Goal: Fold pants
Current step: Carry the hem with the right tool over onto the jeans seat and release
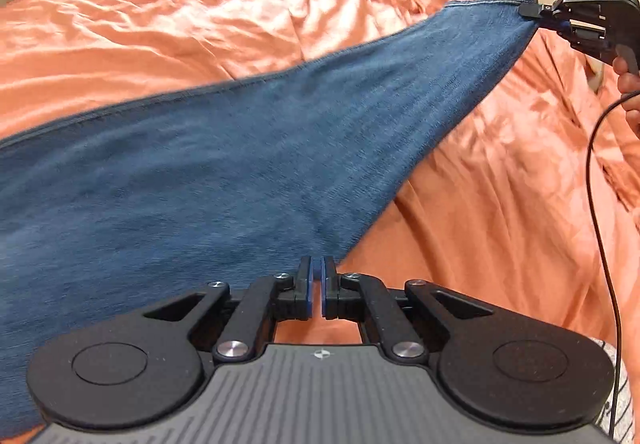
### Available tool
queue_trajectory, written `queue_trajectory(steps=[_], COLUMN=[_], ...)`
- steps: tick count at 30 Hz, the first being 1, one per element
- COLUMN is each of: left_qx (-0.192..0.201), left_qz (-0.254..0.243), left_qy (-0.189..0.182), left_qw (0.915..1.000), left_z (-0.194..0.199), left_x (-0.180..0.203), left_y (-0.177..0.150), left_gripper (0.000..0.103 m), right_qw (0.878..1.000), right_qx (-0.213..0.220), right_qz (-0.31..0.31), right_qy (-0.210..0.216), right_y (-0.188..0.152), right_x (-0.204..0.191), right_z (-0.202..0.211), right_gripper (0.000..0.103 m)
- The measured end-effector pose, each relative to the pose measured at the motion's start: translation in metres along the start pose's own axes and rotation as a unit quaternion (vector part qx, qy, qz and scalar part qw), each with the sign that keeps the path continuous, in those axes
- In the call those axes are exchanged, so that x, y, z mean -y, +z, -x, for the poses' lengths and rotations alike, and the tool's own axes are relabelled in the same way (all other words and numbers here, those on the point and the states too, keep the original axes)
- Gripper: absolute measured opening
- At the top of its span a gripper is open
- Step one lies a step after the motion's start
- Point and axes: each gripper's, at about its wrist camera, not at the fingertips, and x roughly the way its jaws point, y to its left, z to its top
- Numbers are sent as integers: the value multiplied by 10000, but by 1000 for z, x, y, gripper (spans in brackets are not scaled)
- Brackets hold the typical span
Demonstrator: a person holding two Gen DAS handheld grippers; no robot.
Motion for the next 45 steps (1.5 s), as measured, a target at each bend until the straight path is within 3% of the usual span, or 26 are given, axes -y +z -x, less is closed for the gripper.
queue_trajectory(steps=[5, 12, 18, 22, 28, 32, 37, 41, 45], left_qx=[474, 945, 1147, 1176, 1139, 1075, 953, 902, 929], left_qz=[328, 752, 1195, 1467, 1811, 2023, 2232, 2365, 2499], left_qy=[323, 1014, 1189, 1156, 830, 436, 105, -150, -326], left_qw=[9978, 9875, 9790, 9753, 9733, 9724, 9700, 9673, 9633], left_z=[61, 137, 177, 186, 179, 168, 144, 128, 106], left_x=[-50, -127, -182, -204, -226, -234, -239, -242, -247], left_y=[2, -9, -33, -52, -68, -75, -69, -57, -36], left_gripper=[5, 5, 5, 5, 5, 17, 26, 34, 41], right_qw=[9954, 9854, 9789, 9706, 9432, 9284, 9224, 9176, 9238], right_qx=[219, 227, -192, -824, -2149, -2572, -2840, -2936, -2747], right_qz=[903, 1573, 1722, 1772, 2147, 2361, 2199, 2103, 1939], right_qy=[227, 611, 1086, 1404, 1346, 1271, 1417, 1659, 1833], right_y=[20, 7, -44, -114, -240, -284, -286, -266, -241], right_x=[-100, -228, -322, -363, -374, -358, -349, -348, -338], right_z=[20, 12, -24, -55, -94, -104, -115, -114, -114], right_gripper=[0, 0, 0, 0, 0, 1, 10, 36, 46])
